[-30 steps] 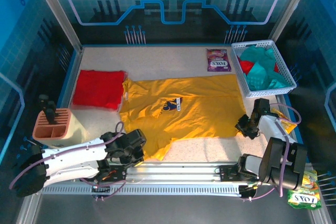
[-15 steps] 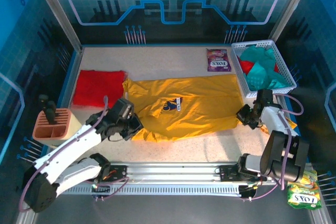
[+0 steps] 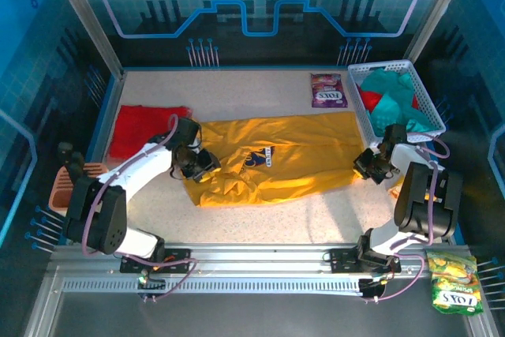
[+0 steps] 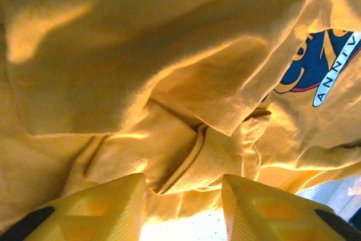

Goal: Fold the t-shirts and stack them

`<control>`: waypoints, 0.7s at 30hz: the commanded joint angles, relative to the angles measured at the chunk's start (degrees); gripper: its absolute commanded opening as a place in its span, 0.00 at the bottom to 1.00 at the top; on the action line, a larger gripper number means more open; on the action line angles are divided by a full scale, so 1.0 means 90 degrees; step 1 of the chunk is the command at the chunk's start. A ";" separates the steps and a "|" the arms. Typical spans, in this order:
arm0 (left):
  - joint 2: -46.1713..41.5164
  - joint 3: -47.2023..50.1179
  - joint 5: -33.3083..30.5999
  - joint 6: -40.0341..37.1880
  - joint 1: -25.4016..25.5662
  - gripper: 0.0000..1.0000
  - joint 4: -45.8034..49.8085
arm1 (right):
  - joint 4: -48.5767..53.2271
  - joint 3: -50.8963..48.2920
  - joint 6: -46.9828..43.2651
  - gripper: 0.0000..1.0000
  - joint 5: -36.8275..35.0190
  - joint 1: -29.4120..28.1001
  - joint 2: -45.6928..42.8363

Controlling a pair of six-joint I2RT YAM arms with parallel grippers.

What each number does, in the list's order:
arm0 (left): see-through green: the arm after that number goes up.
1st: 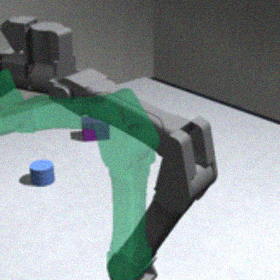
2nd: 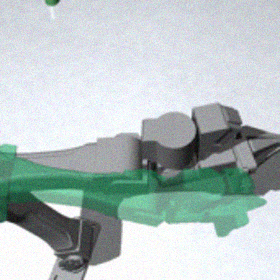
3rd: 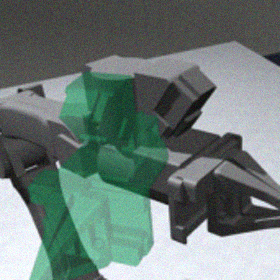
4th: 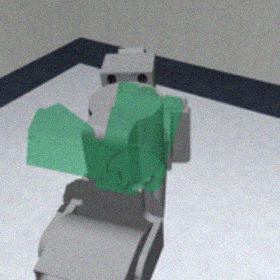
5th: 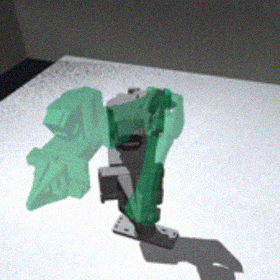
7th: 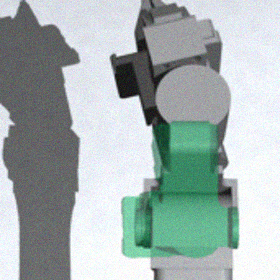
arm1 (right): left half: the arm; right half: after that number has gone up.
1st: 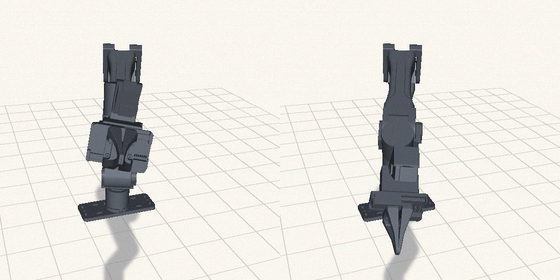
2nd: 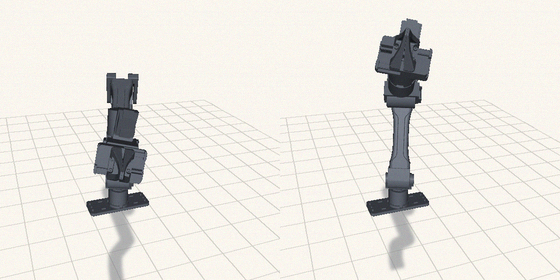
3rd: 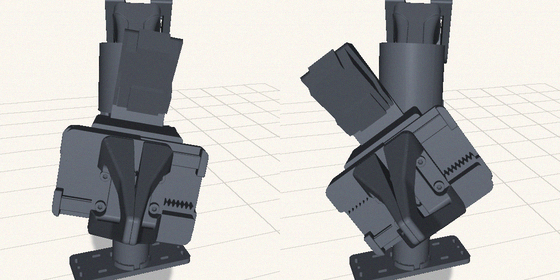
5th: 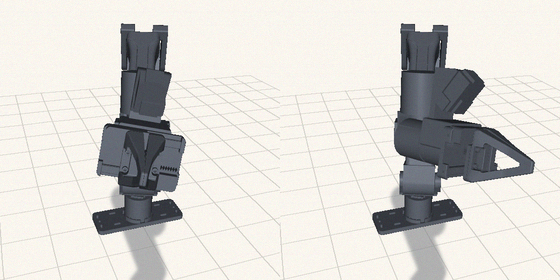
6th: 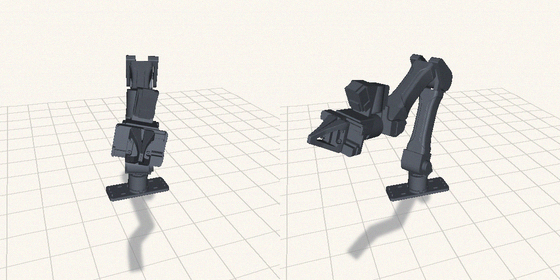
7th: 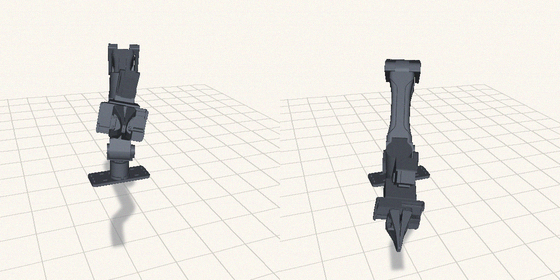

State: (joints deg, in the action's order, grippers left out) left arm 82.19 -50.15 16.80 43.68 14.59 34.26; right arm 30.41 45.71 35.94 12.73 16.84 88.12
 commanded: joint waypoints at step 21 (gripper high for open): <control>-0.0406 0.1461 0.0661 0.0391 0.0029 0.37 -0.1080 | -0.0293 -0.0157 -0.0224 0.00 0.0121 -0.0084 0.0190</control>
State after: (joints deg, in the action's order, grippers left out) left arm 76.97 -37.21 22.37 46.28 14.20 26.20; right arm 27.75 45.19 34.65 13.58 16.67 89.34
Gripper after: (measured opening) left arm 0.370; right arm 0.044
